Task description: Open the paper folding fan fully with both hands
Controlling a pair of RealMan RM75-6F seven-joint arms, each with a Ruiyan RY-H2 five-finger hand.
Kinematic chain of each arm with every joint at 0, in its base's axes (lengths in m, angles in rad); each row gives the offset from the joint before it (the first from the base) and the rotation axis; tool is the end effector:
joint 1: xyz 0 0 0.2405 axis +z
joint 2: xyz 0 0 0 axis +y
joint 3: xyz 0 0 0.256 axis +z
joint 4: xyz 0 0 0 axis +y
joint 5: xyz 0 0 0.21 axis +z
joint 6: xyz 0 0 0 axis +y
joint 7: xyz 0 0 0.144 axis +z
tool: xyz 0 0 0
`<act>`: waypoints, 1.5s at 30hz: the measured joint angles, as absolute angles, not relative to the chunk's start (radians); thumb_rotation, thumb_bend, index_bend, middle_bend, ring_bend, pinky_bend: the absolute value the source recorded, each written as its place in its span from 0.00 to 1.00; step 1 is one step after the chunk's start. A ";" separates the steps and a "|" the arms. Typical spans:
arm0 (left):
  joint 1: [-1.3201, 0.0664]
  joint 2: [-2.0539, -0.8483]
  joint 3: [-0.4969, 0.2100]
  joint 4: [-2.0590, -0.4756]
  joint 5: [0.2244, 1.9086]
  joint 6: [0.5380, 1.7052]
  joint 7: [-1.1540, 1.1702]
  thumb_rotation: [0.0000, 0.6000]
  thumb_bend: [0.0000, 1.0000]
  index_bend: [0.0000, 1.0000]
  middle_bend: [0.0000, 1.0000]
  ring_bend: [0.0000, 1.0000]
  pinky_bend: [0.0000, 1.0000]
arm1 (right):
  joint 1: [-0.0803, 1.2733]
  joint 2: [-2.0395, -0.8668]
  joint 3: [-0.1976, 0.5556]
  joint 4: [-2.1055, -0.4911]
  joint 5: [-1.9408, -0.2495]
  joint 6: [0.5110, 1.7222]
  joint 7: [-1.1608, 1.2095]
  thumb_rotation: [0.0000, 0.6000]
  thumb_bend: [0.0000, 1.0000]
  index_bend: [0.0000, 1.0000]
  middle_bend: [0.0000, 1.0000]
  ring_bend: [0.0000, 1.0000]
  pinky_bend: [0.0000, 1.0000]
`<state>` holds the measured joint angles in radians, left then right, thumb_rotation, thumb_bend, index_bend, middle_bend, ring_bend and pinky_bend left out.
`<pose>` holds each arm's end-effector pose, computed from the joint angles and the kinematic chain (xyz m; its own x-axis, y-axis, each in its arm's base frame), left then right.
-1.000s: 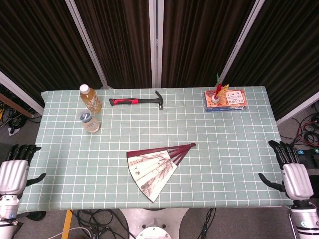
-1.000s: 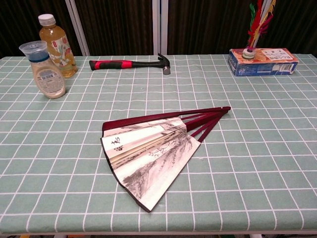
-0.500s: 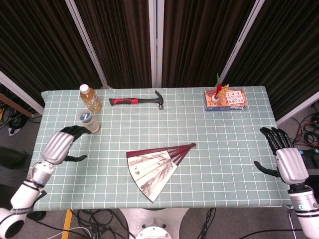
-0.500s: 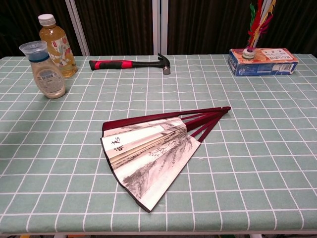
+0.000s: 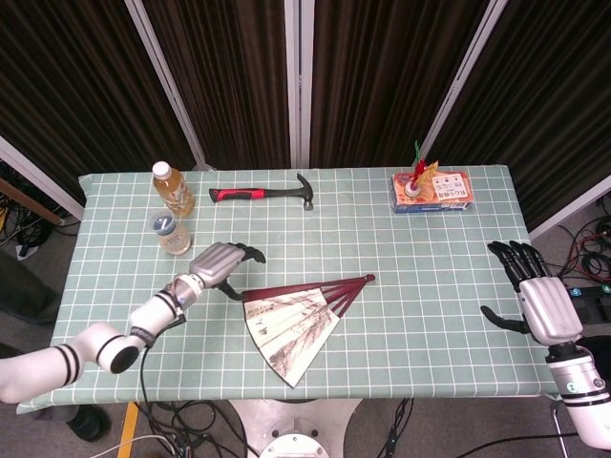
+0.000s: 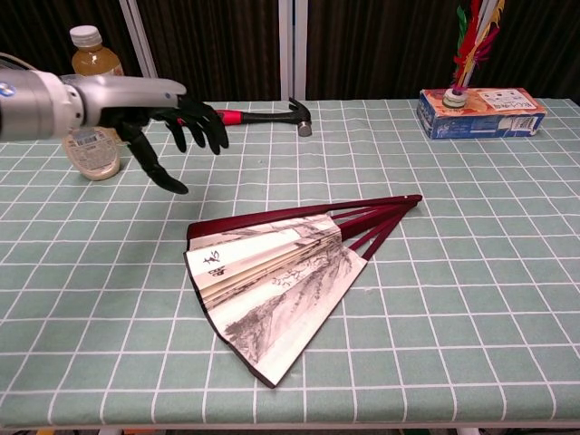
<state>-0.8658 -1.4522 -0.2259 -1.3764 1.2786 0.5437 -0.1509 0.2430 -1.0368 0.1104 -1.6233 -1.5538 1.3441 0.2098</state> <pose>-0.1346 0.3770 -0.0156 0.3459 0.5475 0.7620 0.9034 -0.4138 -0.1129 -0.2765 -0.2397 0.1717 0.2818 -0.0448 0.9584 -0.9429 -0.1976 0.2680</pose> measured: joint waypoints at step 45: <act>-1.272 -1.709 -0.067 -1.135 0.692 0.379 0.061 1.00 0.26 0.24 0.40 0.42 0.47 | 0.245 -1.062 0.091 -1.579 -1.495 1.320 0.243 1.00 0.12 0.06 0.08 0.00 0.00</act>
